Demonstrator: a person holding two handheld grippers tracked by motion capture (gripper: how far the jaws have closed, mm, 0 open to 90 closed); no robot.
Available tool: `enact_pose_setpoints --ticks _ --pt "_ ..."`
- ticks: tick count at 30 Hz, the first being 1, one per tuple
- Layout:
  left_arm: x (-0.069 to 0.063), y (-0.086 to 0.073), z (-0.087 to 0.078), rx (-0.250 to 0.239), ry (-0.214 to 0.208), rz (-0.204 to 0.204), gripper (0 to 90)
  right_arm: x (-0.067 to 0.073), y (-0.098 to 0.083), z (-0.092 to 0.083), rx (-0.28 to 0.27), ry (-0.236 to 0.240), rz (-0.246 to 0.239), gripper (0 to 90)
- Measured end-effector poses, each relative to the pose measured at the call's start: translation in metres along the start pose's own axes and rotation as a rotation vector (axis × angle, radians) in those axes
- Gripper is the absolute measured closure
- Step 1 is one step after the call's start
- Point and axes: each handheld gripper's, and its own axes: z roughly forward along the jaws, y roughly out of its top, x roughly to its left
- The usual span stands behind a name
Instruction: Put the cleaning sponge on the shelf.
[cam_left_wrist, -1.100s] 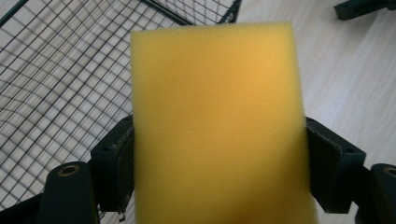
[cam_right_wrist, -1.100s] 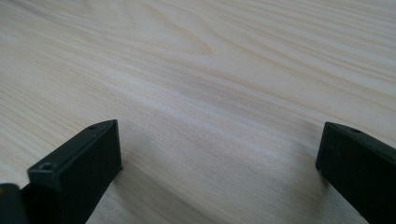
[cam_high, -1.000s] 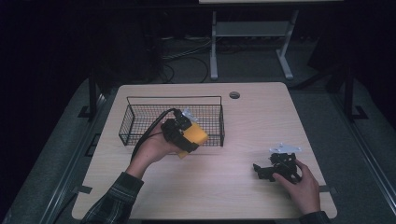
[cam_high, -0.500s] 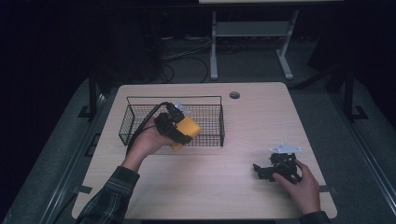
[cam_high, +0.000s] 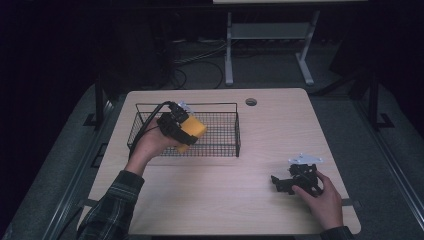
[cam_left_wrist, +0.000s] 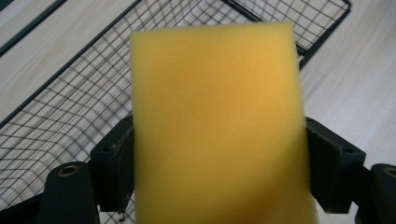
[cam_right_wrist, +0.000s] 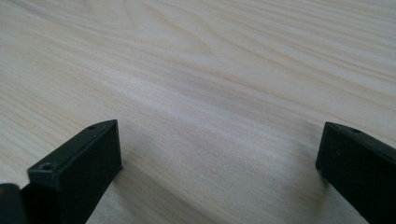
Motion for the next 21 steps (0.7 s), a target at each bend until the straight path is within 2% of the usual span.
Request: enact_pose_setpoints --ticks 9,14,21 --pt "0.024 -0.005 -0.002 -0.017 0.041 -0.061 22.5 0.000 0.000 0.000 0.000 0.000 0.001 0.0" --pt "0.039 -0.011 -0.002 -0.008 0.069 -0.084 22.5 0.000 0.000 0.000 0.000 0.000 0.001 0.0" --pt "0.060 -0.020 -0.005 -0.014 0.105 -0.140 22.5 0.000 0.000 0.000 0.000 0.000 0.001 0.0"
